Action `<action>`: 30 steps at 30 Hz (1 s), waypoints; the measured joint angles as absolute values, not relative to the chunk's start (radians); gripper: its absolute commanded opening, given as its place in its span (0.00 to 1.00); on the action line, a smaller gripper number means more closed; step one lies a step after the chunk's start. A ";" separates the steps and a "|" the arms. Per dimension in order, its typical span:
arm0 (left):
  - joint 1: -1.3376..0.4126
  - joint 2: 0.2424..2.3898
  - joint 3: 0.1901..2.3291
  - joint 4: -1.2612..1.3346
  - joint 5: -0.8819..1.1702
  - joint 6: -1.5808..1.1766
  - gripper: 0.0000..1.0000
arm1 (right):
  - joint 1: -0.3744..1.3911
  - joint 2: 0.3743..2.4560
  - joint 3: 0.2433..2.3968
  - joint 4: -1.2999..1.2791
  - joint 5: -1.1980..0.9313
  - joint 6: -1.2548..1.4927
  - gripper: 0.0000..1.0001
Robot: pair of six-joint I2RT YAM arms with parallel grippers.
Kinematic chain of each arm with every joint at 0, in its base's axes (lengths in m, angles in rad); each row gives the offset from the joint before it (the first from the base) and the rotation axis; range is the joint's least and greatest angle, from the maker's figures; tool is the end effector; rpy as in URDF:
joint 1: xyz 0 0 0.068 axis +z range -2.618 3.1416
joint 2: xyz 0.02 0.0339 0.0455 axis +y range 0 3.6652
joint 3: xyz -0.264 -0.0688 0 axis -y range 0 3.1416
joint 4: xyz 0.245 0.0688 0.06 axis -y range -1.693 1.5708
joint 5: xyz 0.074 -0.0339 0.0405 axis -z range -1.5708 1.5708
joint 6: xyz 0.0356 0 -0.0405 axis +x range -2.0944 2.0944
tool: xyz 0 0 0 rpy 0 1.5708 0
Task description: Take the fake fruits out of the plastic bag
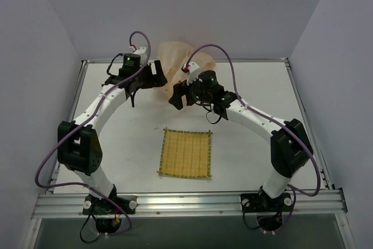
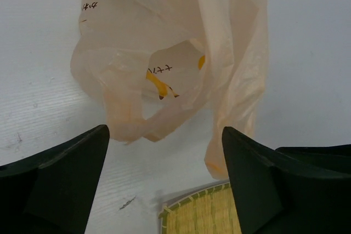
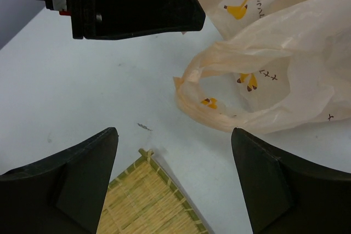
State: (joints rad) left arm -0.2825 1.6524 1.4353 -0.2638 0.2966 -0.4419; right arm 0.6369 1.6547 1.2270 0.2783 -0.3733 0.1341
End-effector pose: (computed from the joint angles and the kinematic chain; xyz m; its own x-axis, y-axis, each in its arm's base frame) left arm 0.3711 -0.1186 0.3325 -0.6220 -0.2453 -0.7436 0.2759 0.8201 -0.5014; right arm 0.3106 0.2459 0.3136 -0.2314 -0.0163 -0.9727 -0.8201 0.5411 0.1860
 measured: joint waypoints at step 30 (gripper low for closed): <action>-0.337 1.514 1.361 -0.158 0.321 -0.519 0.02 | 0.657 1.510 1.131 0.329 -0.111 0.194 0.81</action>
